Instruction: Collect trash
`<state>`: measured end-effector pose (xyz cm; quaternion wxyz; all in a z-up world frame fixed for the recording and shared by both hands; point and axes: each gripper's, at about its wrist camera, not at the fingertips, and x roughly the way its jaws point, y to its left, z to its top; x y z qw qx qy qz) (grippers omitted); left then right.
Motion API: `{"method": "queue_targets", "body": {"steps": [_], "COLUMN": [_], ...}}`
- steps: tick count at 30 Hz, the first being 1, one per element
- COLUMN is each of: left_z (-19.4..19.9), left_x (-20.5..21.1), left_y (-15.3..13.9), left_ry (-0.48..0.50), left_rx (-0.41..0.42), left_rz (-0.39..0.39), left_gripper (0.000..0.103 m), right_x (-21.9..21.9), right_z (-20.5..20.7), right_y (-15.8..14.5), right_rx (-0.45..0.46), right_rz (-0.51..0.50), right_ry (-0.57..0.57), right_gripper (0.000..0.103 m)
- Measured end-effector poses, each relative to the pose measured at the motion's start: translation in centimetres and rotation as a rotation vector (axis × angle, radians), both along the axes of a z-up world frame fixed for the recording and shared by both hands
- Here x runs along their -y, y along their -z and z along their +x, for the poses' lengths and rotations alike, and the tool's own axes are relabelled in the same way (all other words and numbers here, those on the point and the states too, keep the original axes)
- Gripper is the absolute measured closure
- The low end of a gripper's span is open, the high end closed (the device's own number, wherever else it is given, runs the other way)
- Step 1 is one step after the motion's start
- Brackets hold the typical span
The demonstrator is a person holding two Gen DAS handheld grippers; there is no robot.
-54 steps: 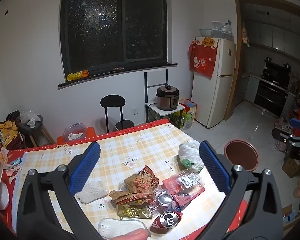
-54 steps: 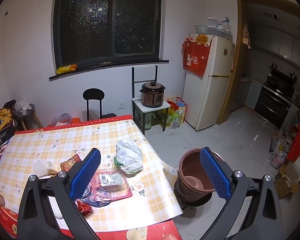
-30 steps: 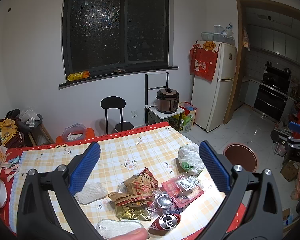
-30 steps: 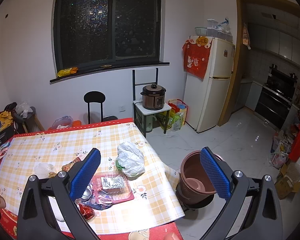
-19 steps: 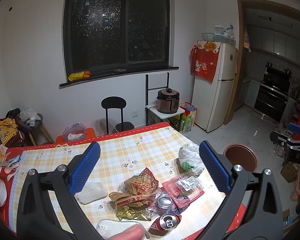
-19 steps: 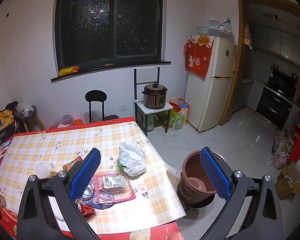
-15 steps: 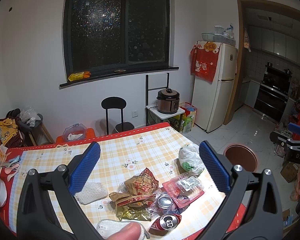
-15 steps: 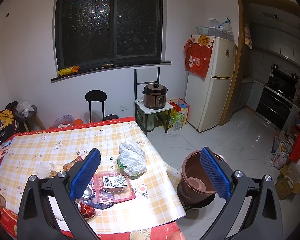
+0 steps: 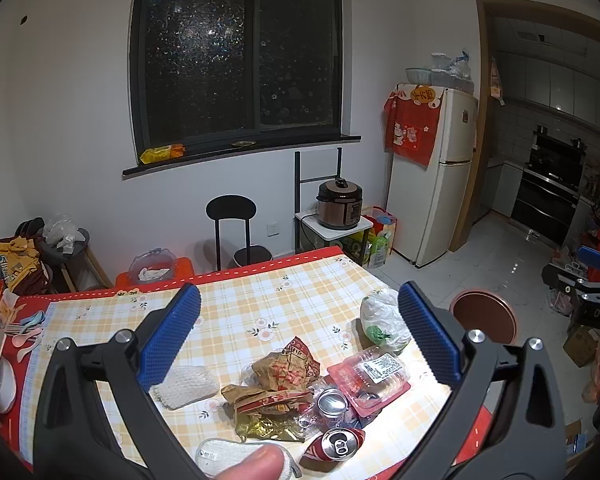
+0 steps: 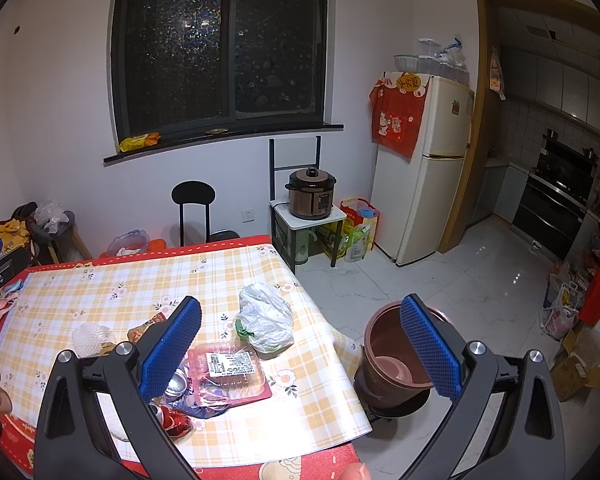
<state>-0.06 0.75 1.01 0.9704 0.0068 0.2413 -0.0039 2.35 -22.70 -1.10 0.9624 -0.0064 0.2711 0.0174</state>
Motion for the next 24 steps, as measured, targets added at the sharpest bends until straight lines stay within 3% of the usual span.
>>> {"method": "queue_targets", "body": {"steps": [24], "left_z": [0.09], "left_x": [-0.79], "left_y": [-0.44], "left_ry": [-0.013], "left_rx": [0.004], "left_rz": [-0.003], "left_gripper": [0.005], "right_x": [-0.21], "right_z": [-0.03], "right_y": [0.18], "right_rx": [0.001], "right_rz": [0.001], "right_ry": [-0.001], "right_gripper": [0.005]}}
